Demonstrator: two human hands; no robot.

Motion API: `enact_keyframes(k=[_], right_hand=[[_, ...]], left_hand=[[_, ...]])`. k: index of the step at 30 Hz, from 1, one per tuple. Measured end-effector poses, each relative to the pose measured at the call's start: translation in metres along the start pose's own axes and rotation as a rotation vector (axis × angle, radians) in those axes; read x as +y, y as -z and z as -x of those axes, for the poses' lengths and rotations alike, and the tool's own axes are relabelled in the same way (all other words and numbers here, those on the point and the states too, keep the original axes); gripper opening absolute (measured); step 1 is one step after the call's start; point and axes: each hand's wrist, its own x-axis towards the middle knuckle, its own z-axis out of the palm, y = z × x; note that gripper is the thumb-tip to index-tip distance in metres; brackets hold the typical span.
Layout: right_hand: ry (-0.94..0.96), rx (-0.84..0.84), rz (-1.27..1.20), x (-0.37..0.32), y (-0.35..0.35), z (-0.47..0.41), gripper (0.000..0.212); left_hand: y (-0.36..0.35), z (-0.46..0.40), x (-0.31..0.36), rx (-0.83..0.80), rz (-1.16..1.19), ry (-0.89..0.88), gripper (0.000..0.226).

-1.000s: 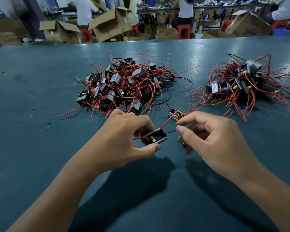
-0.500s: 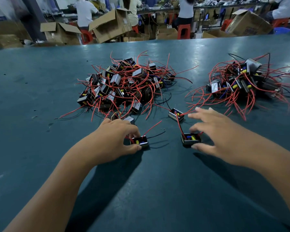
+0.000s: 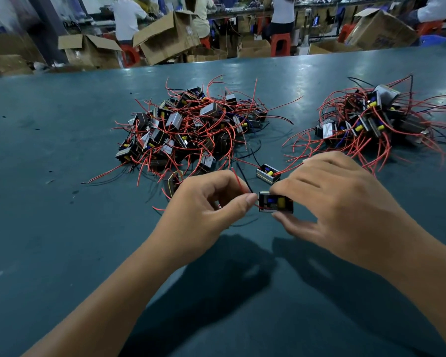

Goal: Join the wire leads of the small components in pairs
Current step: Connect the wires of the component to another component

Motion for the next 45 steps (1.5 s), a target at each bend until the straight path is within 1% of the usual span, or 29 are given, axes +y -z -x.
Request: enact_keyframes(k=[3,7,11,16,19,21,25,27,30,33,36,38,40,43,45], right_hand=[[-0.026,0.033,-0.016,0.0,0.001,0.0,0.017],[-0.041,0.038,-0.021,0.002,0.001,0.0,0.017],[-0.042,0.045,-0.024,0.004,-0.001,0.0,0.016],[-0.015,0.028,-0.074,0.006,-0.003,0.001,0.016],[0.023,-0.016,-0.131,0.008,-0.007,0.002,0.016],[0.033,-0.05,-0.169,0.011,-0.009,0.004,0.016],[0.026,-0.093,-0.239,0.013,-0.012,0.005,0.019],[0.009,-0.114,-0.272,0.013,-0.013,0.005,0.02],[-0.071,-0.14,-0.347,0.015,-0.015,0.006,0.022],[-0.164,-0.214,-0.412,0.018,-0.016,0.008,0.023],[-0.186,-0.302,-0.406,0.02,-0.02,0.01,0.026],[-0.181,-0.351,-0.389,0.021,-0.024,0.011,0.022],[-0.179,-0.396,-0.347,0.022,-0.027,0.013,0.02],[-0.205,-0.485,-0.303,0.024,-0.029,0.014,0.024],[-0.228,-0.48,-0.325,0.024,-0.03,0.013,0.026]], left_hand=[[0.003,-0.001,-0.001,0.01,0.022,0.003,0.009],[0.009,0.0,-0.001,-0.037,-0.029,-0.028,0.01],[0.014,0.002,0.001,-0.109,-0.105,-0.126,0.005],[0.009,-0.002,0.001,-0.103,-0.152,-0.256,0.006],[0.004,-0.003,0.0,-0.076,-0.298,-0.366,0.01],[0.005,-0.004,-0.001,-0.058,-0.379,-0.397,0.014],[0.01,-0.003,-0.002,-0.006,-0.486,-0.351,0.023],[0.009,-0.003,-0.002,0.021,-0.529,-0.346,0.018],[0.009,-0.004,-0.002,0.026,-0.492,-0.332,0.007],[0.011,-0.004,-0.005,-0.04,-0.476,-0.293,0.006],[0.008,-0.002,-0.008,-0.13,-0.505,-0.259,0.004],[0.006,-0.001,-0.01,-0.171,-0.497,-0.234,0.004],[0.006,-0.001,-0.011,-0.198,-0.495,-0.209,0.003],[0.006,-0.002,-0.012,-0.214,-0.502,-0.193,0.004],[0.006,-0.002,-0.011,-0.216,-0.482,-0.19,0.004]])
